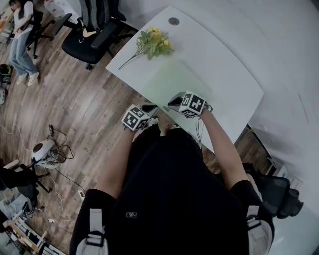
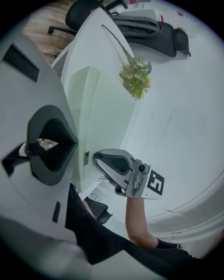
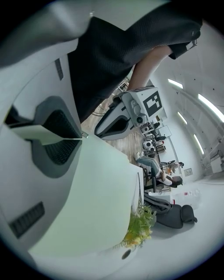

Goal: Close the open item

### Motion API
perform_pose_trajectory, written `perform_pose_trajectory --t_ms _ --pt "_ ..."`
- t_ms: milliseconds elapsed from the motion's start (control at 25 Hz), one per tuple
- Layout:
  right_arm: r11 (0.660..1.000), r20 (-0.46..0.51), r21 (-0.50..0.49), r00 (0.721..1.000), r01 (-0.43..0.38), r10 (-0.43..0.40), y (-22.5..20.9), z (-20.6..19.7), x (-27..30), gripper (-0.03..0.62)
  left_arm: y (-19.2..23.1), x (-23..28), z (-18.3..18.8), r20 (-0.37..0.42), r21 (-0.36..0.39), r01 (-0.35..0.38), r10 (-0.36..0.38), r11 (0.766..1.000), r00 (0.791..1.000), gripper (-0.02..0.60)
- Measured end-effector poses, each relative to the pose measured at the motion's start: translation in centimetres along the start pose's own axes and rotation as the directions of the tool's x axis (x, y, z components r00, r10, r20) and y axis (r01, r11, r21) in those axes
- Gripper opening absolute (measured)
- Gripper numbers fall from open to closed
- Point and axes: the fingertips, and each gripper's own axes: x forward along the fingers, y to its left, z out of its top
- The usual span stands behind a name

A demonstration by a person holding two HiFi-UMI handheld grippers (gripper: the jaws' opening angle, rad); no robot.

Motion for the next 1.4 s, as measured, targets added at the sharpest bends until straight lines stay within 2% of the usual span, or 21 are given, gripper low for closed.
perform_pose_trajectory --t_ms 160,400,600,720,920,1200,1400 --pt "1.000 0.006 -0.002 1.000 0.030 -0.029 0.0 -0.1 0.3 0.009 0.0 0.0 0.0 0.003 0.002 -0.003 0.003 1.000 1.000 0.005" --pt "0.995 0.030 0.060 0.996 0.080 -0.082 -0.3 -0.1 0.7 0.005 0.4 0.1 -0.4 0.009 -0.010 -0.012 0.012 1.000 1.000 0.005" --pt "0.992 0.067 0.060 0.991 0.114 -0.118 -0.3 0.0 0.3 0.005 0.3 0.2 -0.4 0.001 -0.004 -0.011 0.011 1.000 1.000 0.005" --pt "0.989 0.101 0.028 0.984 0.147 -0.149 -0.1 0.1 0.2 0.007 0.0 0.0 -0.1 0.010 0.003 -0.005 0.005 1.000 1.000 0.005" --pt "0.972 0.161 -0.008 0.959 0.236 -0.231 -0.3 0.2 -0.4 0.008 -0.7 -1.0 0.5 0.038 0.013 -0.008 0.008 1.000 0.999 0.005" --pt "0.947 0.279 0.104 0.905 0.304 -0.322 -0.5 0.6 -3.2 0.008 -2.1 -3.7 2.7 0.110 0.054 -0.019 0.013 0.998 0.994 0.006" --pt "0.932 0.302 0.167 0.883 0.321 -0.359 0.2 -0.3 -4.5 0.008 -2.3 -5.1 3.9 0.142 0.077 -0.038 0.027 0.996 0.989 0.005"
